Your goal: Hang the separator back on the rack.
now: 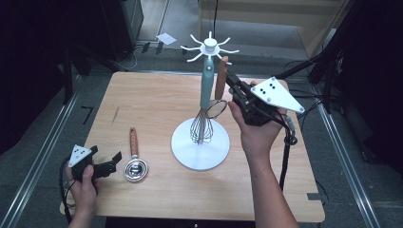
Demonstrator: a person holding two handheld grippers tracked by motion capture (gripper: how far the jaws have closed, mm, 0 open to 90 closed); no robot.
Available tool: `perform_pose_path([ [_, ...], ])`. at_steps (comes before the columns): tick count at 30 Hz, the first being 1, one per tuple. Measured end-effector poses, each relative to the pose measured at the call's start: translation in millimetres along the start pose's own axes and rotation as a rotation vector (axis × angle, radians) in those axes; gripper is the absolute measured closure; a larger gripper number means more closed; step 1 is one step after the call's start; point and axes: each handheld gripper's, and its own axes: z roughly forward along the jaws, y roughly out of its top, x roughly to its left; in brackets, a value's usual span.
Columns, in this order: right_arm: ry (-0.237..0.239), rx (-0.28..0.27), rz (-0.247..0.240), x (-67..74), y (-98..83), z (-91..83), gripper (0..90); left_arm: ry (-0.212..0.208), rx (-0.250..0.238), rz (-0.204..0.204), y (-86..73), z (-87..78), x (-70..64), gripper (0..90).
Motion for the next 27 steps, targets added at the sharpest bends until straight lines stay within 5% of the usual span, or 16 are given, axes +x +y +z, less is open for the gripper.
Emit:
perform_pose_path([
  [27,0.077,0.016,-0.005,23.0,-2.7,-8.3,90.0,-0.005,0.002,0.003,0.3,0.6,0.1,0.4],
])
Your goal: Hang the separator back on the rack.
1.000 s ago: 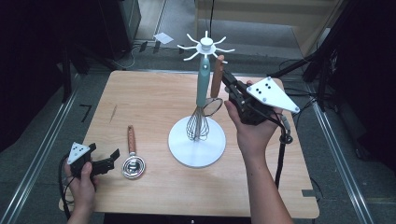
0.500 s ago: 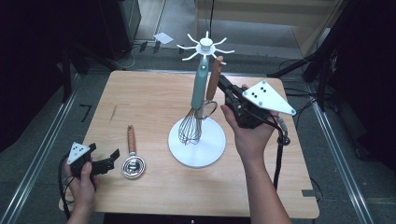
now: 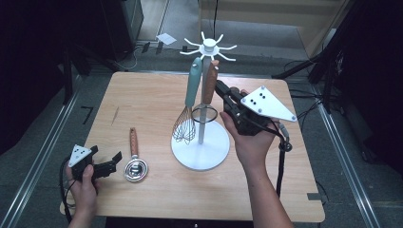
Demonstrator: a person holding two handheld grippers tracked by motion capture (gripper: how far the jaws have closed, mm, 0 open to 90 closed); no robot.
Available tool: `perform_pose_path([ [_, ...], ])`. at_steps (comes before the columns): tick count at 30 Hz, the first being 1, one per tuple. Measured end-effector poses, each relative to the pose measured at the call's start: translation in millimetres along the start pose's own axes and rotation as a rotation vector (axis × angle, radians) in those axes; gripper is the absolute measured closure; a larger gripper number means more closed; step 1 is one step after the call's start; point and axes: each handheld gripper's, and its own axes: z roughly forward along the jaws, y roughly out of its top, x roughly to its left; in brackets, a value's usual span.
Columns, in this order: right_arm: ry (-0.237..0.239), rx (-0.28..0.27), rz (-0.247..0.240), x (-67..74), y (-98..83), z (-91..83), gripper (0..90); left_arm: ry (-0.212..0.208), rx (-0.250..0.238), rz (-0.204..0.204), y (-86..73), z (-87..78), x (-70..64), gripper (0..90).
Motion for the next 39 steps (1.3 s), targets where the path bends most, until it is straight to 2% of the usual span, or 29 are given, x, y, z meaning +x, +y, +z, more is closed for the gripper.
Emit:
perform_pose_path([
  [5,-0.005,-0.006,-0.018,4.7,1.1,-0.7,90.0,-0.003,0.002,-0.002,0.3,0.3,0.4,0.5],
  [11,0.0,-0.013,-0.001,12.0,0.6,-0.8,90.0,-0.003,0.004,0.001,0.2,0.1,0.5,0.4],
  [20,0.003,-0.015,-0.003,20.1,2.4,1.1,90.0,-0.002,0.005,0.002,0.3,0.5,0.1,0.5],
  [25,0.007,-0.004,0.0,22.2,-0.5,2.7,90.0,-0.004,0.004,0.004,0.2,0.5,0.1,3.3],
  [27,0.008,-0.005,-0.008,22.4,-0.9,2.4,90.0,0.001,0.003,0.003,0.2,0.4,-0.1,3.2],
  [30,0.001,-0.001,0.004,21.2,-1.9,1.6,90.0,0.002,0.006,0.001,0.3,0.6,0.0,3.2],
  [33,-0.007,0.0,0.003,18.0,-3.6,0.4,89.8,0.0,0.008,-0.016,0.1,1.2,0.7,3.3],
  [37,-0.031,-0.003,0.016,12.0,-8.4,-5.5,88.2,0.052,0.007,-0.008,0.0,0.1,-1.0,5.0],
  [39,-0.045,0.006,0.028,7.7,-12.4,-9.9,87.9,0.054,0.007,-0.005,0.0,0.3,-1.4,6.7],
])
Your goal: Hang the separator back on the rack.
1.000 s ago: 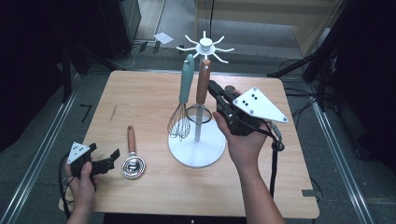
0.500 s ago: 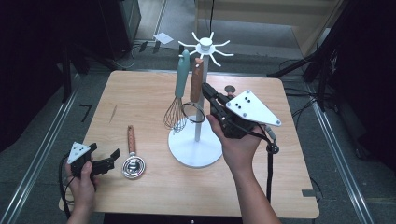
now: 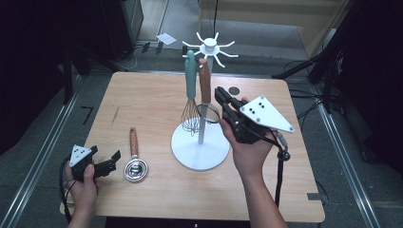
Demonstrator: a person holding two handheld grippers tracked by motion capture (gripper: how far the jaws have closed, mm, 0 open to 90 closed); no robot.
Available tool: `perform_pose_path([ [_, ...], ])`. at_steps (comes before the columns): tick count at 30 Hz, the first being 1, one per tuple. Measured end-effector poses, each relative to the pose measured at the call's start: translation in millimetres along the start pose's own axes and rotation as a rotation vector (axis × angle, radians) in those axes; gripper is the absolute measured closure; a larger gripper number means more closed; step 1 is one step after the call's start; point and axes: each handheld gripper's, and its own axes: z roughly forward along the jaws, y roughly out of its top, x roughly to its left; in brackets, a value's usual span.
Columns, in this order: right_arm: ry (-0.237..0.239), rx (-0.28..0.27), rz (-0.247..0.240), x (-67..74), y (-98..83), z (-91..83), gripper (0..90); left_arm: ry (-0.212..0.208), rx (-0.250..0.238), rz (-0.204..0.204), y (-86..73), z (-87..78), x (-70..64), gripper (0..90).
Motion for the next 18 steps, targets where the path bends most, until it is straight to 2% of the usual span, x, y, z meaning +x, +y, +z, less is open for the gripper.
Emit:
perform_pose_path([
  [8,-0.049,0.042,0.023,-23.3,-22.4,-24.1,86.0,-0.002,0.012,0.03,-0.2,-1.0,-3.5,6.7],
  [13,-0.07,0.064,0.036,-34.5,-40.2,-35.9,84.3,-0.007,0.02,0.023,-0.3,-2.0,-3.0,7.3],
  [15,-0.074,0.075,0.047,-38.4,-48.0,-40.9,82.6,0.003,0.017,0.007,-0.3,-2.9,-3.2,14.2],
  [18,-0.082,0.093,0.059,-44.4,-60.8,-48.3,80.1,-0.02,0.037,0.009,-0.8,-3.9,-4.2,18.7],
])
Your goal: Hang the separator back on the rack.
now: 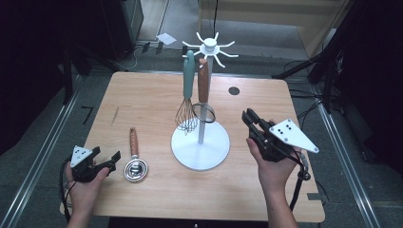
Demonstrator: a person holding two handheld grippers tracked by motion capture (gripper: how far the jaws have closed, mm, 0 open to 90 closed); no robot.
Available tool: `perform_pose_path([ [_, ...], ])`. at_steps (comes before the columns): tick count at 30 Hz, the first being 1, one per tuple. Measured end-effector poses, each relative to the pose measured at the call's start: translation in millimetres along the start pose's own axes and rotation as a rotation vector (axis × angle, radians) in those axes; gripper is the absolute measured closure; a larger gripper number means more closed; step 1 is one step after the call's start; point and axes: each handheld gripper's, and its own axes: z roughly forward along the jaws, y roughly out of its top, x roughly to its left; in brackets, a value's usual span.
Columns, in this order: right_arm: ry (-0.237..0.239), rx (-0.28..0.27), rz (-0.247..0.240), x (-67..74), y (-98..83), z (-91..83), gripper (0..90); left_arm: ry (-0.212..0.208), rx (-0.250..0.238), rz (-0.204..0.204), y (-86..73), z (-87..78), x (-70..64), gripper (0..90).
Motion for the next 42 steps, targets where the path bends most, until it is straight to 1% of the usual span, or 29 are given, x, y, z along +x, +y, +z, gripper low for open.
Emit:
perform_pose_path([
  [2,-0.008,0.018,0.004,-5.2,-10.6,-3.8,78.6,-0.004,0.005,0.018,-0.7,-0.4,-3.2,24.4],
  [3,-0.01,0.026,0.009,-6.3,-14.3,-5.2,78.2,-0.017,0.005,0.02,-1.0,-0.9,-4.5,27.0],
  [4,-0.012,0.036,0.014,-7.5,-19.5,-7.3,77.2,-0.043,0.001,0.01,-0.9,-2.5,-4.8,34.9],
  [5,-0.013,0.045,0.014,-8.8,-25.1,-9.4,76.3,-0.089,-0.008,-0.015,-0.1,-4.2,-4.0,44.5],
  [6,-0.018,0.057,0.016,-9.4,-32.6,-12.1,75.6,-0.115,-0.005,-0.025,0.4,-5.0,-3.3,54.2],
  [7,-0.019,0.067,0.015,-9.7,-37.5,-13.9,74.9,-0.137,0.002,-0.031,0.7,-6.3,-2.9,60.2],
  [8,-0.016,0.08,0.023,-10.6,-45.8,-17.0,73.3,-0.139,0.009,-0.03,0.6,-7.1,-3.1,67.3],
  [9,-0.015,0.091,0.032,-11.2,-52.4,-19.7,72.8,-0.141,0.016,-0.026,0.3,-8.0,-3.3,71.3],
  [10,-0.018,0.105,0.035,-12.0,-59.0,-22.3,72.6,-0.145,0.025,-0.03,0.3,-8.9,-3.7,75.1],
  [13,-0.024,0.136,0.06,-15.9,-76.2,-29.9,71.3,-0.155,0.066,-0.031,-1.2,-8.9,-7.1,79.9],
  [15,-0.03,0.164,0.07,-20.0,-89.0,-35.2,70.4,-0.137,0.067,-0.043,-1.5,-6.0,-9.6,83.7],
  [16,-0.028,0.18,0.074,-21.5,-93.8,-37.4,69.9,-0.13,0.074,-0.043,-1.2,-4.3,-9.5,85.3],
  [18,-0.031,0.199,0.077,-23.2,-100.7,-40.9,69.3,-0.122,0.105,-0.02,-2.0,0.8,-8.8,86.0],
  [20,-0.026,0.213,0.085,-24.0,-108.1,-45.5,68.2,-0.131,0.117,-0.03,-2.7,4.1,-7.6,86.0],
  [21,-0.026,0.215,0.084,-24.5,-112.6,-47.3,67.9,-0.136,0.13,-0.018,-1.7,5.7,-8.5,85.7],
  [24,-0.031,0.235,0.142,-25.7,-126.9,-49.4,67.7,-0.129,0.154,0.015,-2.0,9.7,-13.4,84.8],
  [25,-0.036,0.249,0.151,-25.1,-130.2,-48.3,67.7,-0.13,0.162,0.026,-2.0,10.6,-14.9,84.9],
  [26,-0.042,0.259,0.15,-24.3,-132.5,-46.5,67.7,-0.132,0.167,0.036,-1.9,11.2,-16.1,84.8],
  [27,-0.035,0.264,0.147,-23.6,-134.1,-44.5,67.6,-0.141,0.174,0.039,-1.5,11.6,-17.0,84.9],
  [29,-0.023,0.266,0.156,-22.2,-135.7,-40.9,67.3,-0.174,0.183,0.041,-0.8,12.3,-17.8,85.2],
  [32,-0.026,0.286,0.144,-21.2,-139.0,-36.5,66.5,-0.18,0.203,0.055,-1.2,14.3,-20.0,85.1],
  [34,-0.026,0.299,0.148,-21.7,-142.1,-34.4,66.4,-0.187,0.214,0.064,-1.7,15.6,-21.1,84.9],
  [35,-0.03,0.308,0.16,-21.7,-143.9,-33.1,66.4,-0.192,0.211,0.066,-1.9,15.6,-21.7,84.8],
  [37,-0.033,0.322,0.166,-22.2,-146.8,-30.4,66.4,-0.211,0.215,0.08,-2.1,14.8,-22.4,84.2],
  [39,-0.031,0.33,0.161,-21.7,-148.1,-28.1,66.3,-0.215,0.21,0.098,-3.1,13.7,-25.8,84.3],
  [40,-0.028,0.335,0.151,-20.5,-148.3,-27.1,66.3,-0.224,0.212,0.102,-3.4,13.4,-27.3,84.5],
  [41,-0.025,0.337,0.143,-19.6,-148.3,-26.7,66.2,-0.238,0.216,0.116,-4.1,13.2,-30.7,84.6],
  [42,-0.021,0.341,0.137,-17.6,-147.7,-26.6,66.1,-0.241,0.221,0.126,-4.5,13.1,-33.4,84.8],
])
